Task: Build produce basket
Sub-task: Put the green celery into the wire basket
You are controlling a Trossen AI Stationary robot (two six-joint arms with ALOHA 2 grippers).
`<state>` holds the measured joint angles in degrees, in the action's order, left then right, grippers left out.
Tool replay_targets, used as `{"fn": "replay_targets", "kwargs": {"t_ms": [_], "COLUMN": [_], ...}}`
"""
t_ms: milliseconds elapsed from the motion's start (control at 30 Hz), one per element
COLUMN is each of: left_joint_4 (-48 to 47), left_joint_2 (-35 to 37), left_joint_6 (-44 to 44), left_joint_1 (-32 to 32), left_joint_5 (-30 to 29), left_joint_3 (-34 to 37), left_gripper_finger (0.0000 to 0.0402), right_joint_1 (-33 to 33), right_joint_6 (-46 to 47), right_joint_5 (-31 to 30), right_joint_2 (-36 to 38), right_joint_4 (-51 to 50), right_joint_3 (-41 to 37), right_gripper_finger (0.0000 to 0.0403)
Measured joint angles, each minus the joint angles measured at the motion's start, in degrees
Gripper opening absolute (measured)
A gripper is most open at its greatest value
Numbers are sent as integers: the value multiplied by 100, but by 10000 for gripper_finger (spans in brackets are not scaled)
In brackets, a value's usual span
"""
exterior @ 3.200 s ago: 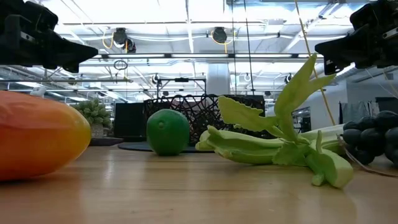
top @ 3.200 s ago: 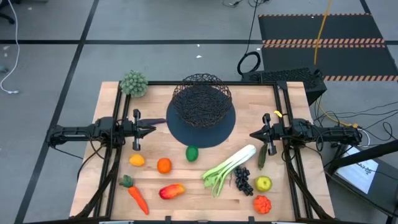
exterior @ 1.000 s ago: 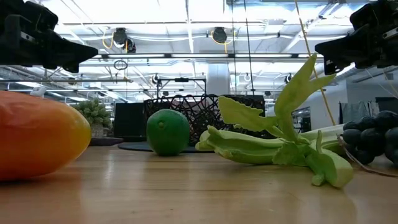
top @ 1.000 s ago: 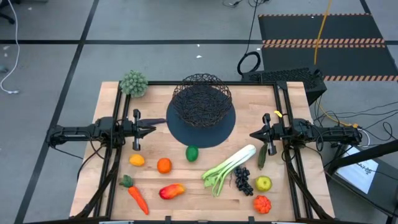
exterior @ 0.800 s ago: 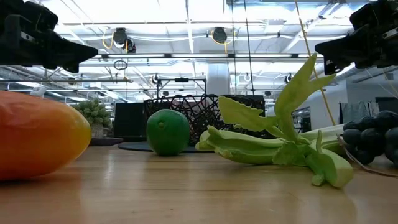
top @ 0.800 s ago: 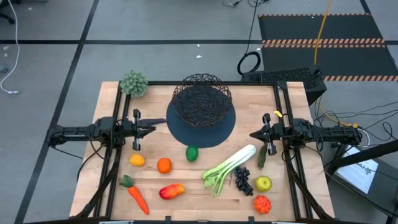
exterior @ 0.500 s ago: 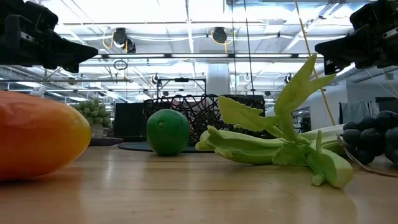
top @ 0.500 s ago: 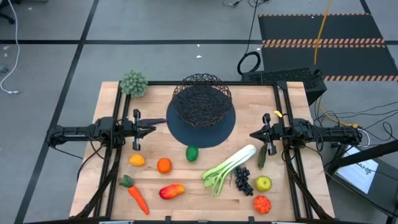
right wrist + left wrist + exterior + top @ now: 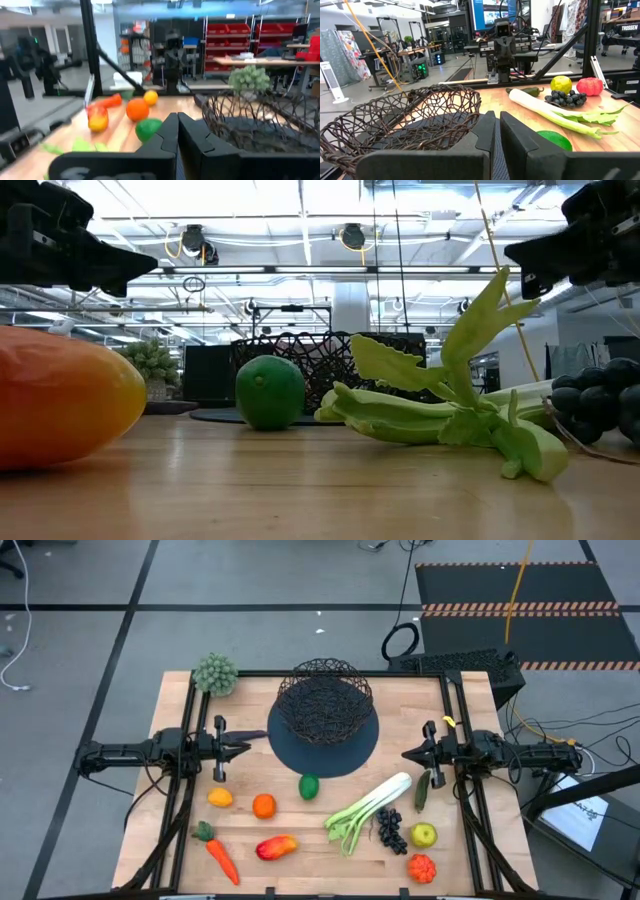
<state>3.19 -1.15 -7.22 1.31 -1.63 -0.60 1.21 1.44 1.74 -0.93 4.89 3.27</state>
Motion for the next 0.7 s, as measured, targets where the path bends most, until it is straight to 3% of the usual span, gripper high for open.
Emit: {"fn": "replay_targets", "kwargs": {"t_ms": [200, 700], "left_joint_4": [0, 2], "left_joint_2": [0, 0], "left_joint_6": [0, 0], "left_joint_1": [1, 0], "left_joint_5": [0, -2], "left_joint_3": [-2, -1], "left_gripper_finger": [31, 31], "right_joint_1": [0, 2], "right_joint_6": [-117, -315], "right_joint_5": [-21, -208], "right_joint_2": [-460, -3436], "right_joint_4": [-378, -1512], "right_joint_3": [1017, 4900], "right_gripper_finger": [0, 0]}}
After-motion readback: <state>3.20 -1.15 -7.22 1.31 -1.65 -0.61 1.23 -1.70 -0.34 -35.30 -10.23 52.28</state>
